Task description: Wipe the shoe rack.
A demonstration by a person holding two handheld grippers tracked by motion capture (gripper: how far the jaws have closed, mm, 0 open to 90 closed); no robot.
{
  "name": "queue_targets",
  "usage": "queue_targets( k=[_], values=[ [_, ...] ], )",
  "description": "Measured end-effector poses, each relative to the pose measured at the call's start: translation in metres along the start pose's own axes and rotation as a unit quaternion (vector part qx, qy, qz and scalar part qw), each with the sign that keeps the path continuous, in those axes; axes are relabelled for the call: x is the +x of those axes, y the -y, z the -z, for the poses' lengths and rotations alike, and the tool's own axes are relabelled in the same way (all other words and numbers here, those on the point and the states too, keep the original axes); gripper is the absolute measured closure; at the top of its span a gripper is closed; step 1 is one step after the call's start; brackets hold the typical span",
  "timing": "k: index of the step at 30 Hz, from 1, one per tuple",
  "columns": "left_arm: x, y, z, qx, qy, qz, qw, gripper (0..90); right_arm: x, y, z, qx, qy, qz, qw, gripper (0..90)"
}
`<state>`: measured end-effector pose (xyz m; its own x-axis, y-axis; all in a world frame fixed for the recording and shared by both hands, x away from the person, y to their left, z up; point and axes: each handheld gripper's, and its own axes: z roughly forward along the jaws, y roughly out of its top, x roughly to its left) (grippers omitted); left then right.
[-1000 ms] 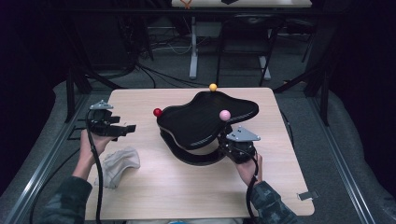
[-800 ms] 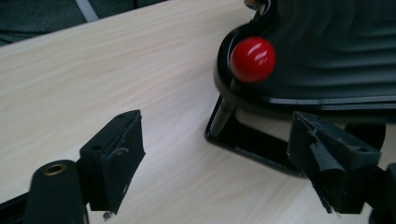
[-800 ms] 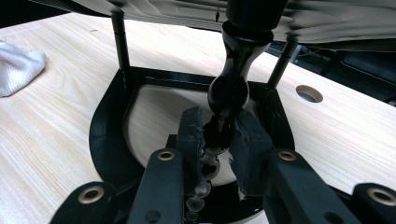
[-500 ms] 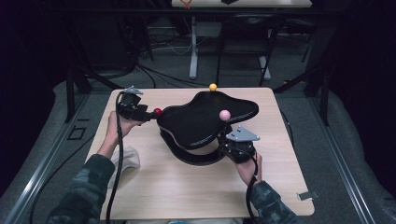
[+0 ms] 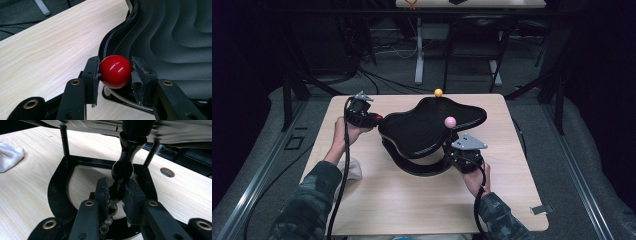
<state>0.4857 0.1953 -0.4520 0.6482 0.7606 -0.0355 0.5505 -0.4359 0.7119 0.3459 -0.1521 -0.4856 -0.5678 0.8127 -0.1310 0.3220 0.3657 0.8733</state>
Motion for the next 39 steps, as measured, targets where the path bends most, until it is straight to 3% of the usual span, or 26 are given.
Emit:
queue_targets(
  k=[6,19,28,29,35,37,38,39],
  values=[
    [0.002,0.008,0.008,0.001,-0.019,0.013,0.9997,59.9,-0.002,-0.005,-0.011,-0.005,0.007,-0.005,1.0,74.6],
    [0.001,0.021,0.023,0.008,-0.056,0.042,0.9975,59.9,-0.015,-0.016,-0.037,-0.01,-0.003,-0.026,0.9996,74.6],
    [-0.003,0.029,0.03,0.003,-0.062,0.048,0.9969,59.9,-0.026,-0.019,-0.05,-0.017,-0.012,-0.036,0.9991,74.6],
    [-0.004,0.03,0.031,0.004,-0.062,0.047,0.997,59.9,-0.03,-0.018,-0.052,-0.025,-0.028,-0.041,0.9985,74.6],
    [-0.011,0.036,0.036,0.002,-0.063,0.045,0.997,59.8,-0.035,-0.02,-0.057,-0.022,-0.031,-0.051,0.9979,74.1],
    [-0.013,0.039,0.038,0.0,-0.067,0.043,0.9968,59.8,-0.036,-0.02,-0.056,-0.016,-0.033,-0.052,0.998,68.7],
    [-0.014,0.04,0.039,-0.001,-0.066,0.044,0.9969,59.8,-0.036,-0.021,-0.055,-0.009,-0.029,-0.05,0.9983,60.6],
    [-0.015,0.041,0.039,-0.004,-0.067,0.046,0.9967,59.8,-0.036,-0.021,-0.054,-0.008,-0.039,-0.052,0.9979,53.5]
  ],
)
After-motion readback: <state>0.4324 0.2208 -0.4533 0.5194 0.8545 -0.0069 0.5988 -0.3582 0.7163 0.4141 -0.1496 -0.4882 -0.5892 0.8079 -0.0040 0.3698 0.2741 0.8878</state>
